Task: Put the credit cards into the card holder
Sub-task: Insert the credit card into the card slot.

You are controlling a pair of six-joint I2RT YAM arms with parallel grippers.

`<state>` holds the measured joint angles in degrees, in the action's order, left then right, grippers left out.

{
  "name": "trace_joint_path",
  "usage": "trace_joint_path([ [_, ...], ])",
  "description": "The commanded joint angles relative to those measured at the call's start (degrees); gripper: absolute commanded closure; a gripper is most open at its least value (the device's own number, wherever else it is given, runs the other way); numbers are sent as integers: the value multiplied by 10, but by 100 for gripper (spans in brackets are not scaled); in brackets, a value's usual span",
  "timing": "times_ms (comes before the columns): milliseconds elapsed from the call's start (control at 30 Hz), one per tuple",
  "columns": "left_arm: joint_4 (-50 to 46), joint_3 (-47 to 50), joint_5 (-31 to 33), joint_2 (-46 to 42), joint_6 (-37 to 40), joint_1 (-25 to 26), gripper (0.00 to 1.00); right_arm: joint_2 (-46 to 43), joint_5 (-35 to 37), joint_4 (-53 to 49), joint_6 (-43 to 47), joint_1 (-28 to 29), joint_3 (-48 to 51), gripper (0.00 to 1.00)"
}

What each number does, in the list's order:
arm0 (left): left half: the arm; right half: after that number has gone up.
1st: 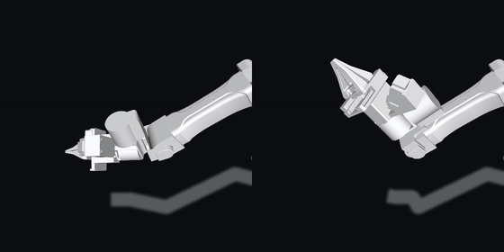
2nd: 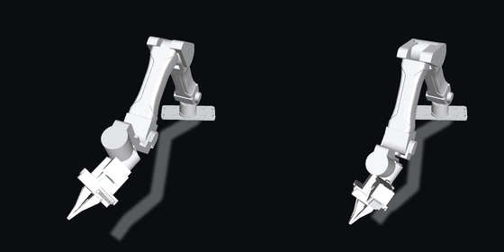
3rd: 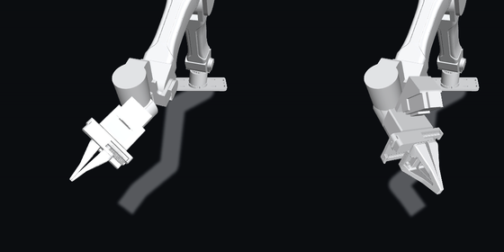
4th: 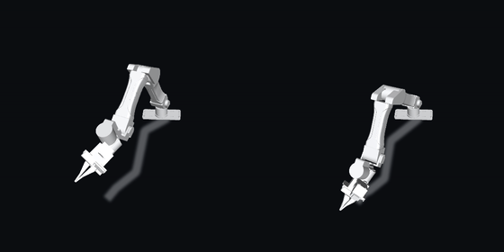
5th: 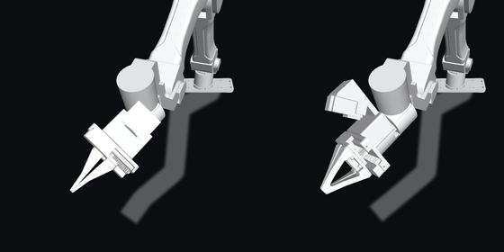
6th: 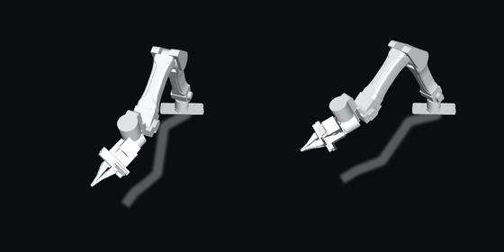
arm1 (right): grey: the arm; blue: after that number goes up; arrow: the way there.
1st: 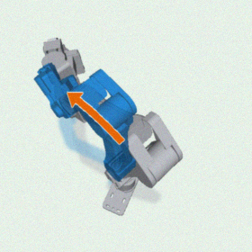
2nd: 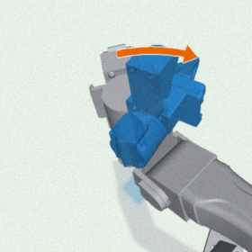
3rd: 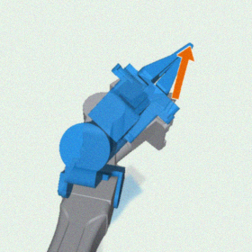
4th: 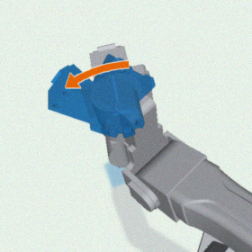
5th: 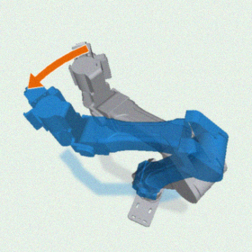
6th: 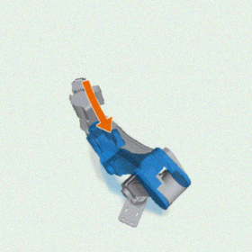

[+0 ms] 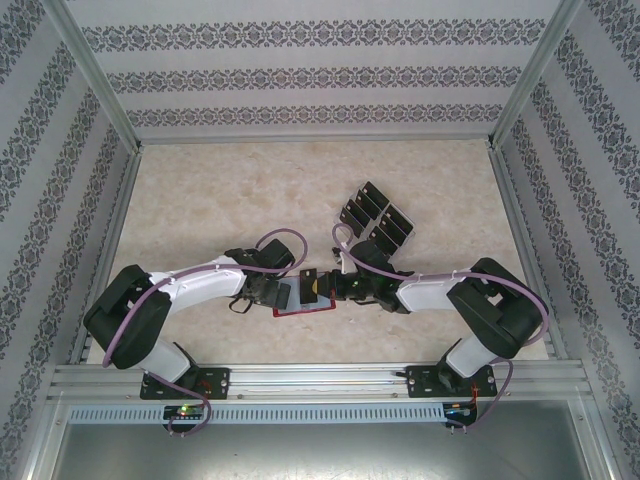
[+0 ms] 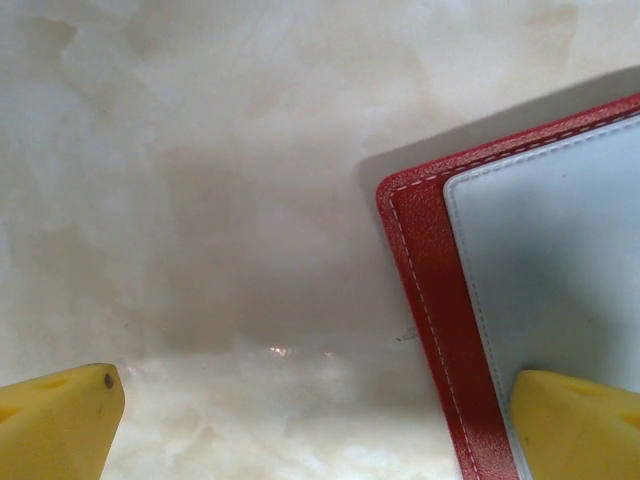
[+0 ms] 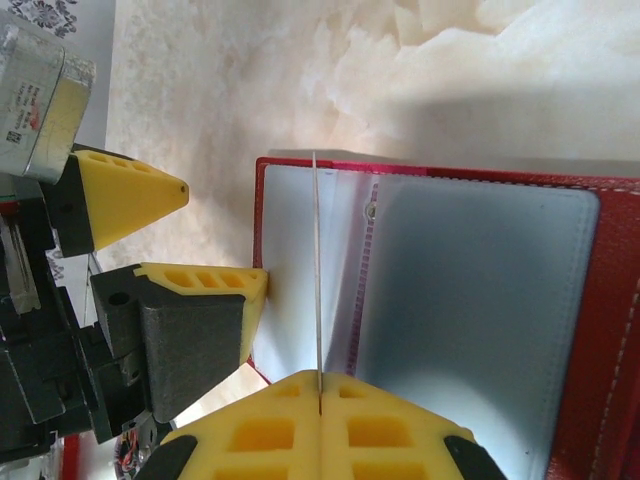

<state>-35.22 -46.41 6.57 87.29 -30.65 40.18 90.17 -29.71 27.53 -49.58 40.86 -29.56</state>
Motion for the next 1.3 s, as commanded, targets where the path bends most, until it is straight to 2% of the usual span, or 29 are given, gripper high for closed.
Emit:
trace_joint_path([
  [0,-42,20,36,-4,-8,1,0,-2,-17,24,3,-9,4,100],
  [833,-41,23,39,2,-2,-3,0,40,-36,86,-25,-24,28,100],
  [1267,-41,19,39,6,2,-5,0,71,-70,142,-50,-22,32,100],
])
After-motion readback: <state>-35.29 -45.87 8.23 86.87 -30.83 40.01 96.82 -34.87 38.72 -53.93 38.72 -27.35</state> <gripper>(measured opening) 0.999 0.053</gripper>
